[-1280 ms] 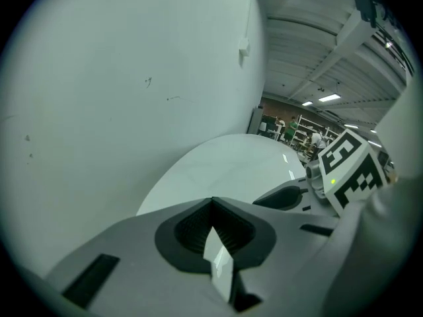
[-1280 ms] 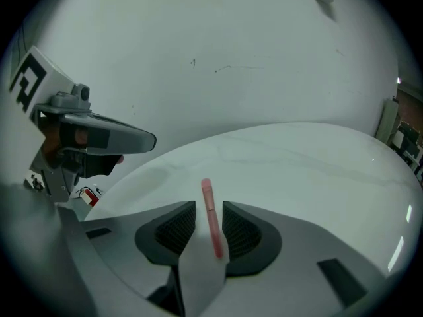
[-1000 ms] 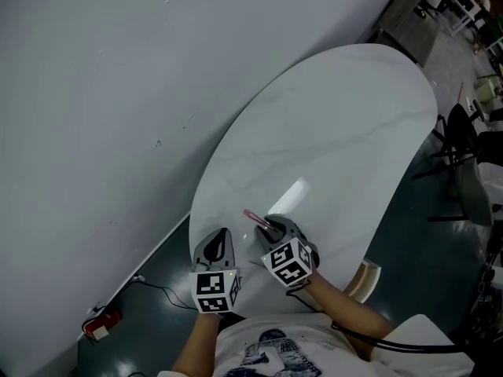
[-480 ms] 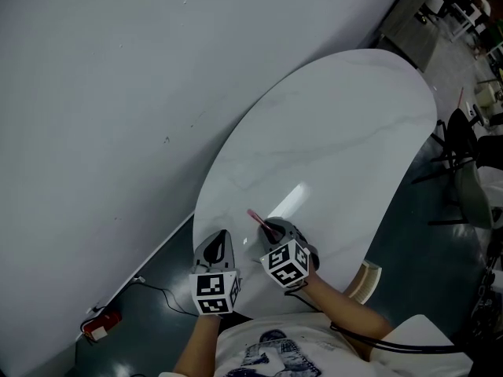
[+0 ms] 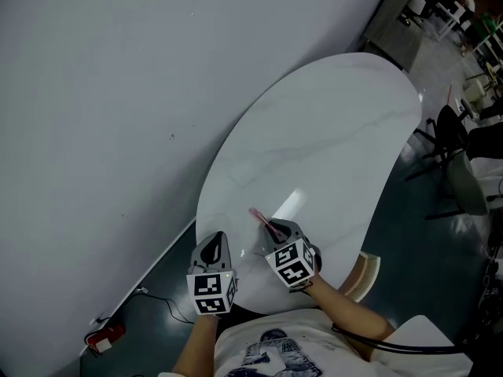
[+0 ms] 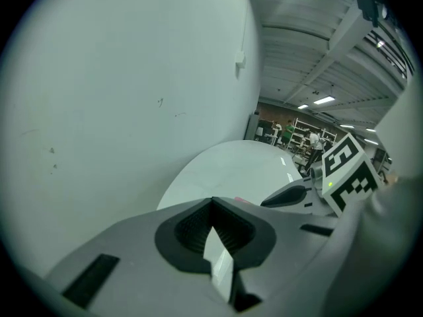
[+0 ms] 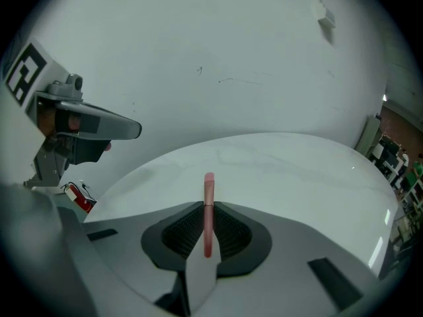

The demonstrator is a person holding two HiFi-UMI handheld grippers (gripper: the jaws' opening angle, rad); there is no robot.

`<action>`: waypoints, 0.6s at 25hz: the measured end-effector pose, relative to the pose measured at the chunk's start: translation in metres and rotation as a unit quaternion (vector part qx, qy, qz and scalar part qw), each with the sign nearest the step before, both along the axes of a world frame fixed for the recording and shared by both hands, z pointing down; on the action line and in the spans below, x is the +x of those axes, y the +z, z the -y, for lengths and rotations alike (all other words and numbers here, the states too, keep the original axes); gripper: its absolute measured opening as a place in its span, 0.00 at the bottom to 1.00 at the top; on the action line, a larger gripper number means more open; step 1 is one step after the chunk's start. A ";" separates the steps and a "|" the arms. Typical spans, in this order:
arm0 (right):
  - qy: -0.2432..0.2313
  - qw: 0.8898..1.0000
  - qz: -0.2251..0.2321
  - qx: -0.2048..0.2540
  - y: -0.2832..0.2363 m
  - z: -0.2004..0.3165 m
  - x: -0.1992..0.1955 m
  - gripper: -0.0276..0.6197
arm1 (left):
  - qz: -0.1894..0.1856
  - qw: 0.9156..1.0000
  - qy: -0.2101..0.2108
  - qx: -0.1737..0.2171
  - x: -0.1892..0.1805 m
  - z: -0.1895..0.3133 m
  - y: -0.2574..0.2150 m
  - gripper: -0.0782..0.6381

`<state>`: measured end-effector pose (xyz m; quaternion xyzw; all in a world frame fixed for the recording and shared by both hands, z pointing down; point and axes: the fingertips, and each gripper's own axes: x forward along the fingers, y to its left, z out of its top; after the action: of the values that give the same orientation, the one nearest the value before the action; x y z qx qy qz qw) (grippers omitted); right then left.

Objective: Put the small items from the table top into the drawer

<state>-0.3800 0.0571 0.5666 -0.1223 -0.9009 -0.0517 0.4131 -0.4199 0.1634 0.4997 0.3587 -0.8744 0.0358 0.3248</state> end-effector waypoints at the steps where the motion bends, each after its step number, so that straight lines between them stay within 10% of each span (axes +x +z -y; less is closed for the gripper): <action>1: 0.007 1.000 0.004 0.000 -0.005 -0.001 0.004 0.14 | 0.002 1.000 0.006 0.001 0.003 -0.001 -0.003 0.16; 15: 0.142 0.987 0.071 0.010 -0.084 -0.047 0.093 0.14 | 0.044 0.993 0.105 0.023 0.069 -0.052 -0.057 0.16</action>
<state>-0.2873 0.1041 0.4822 0.0144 -0.9357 -0.0099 0.3524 -0.3511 0.2151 0.4432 0.4543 -0.8458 0.0648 0.2723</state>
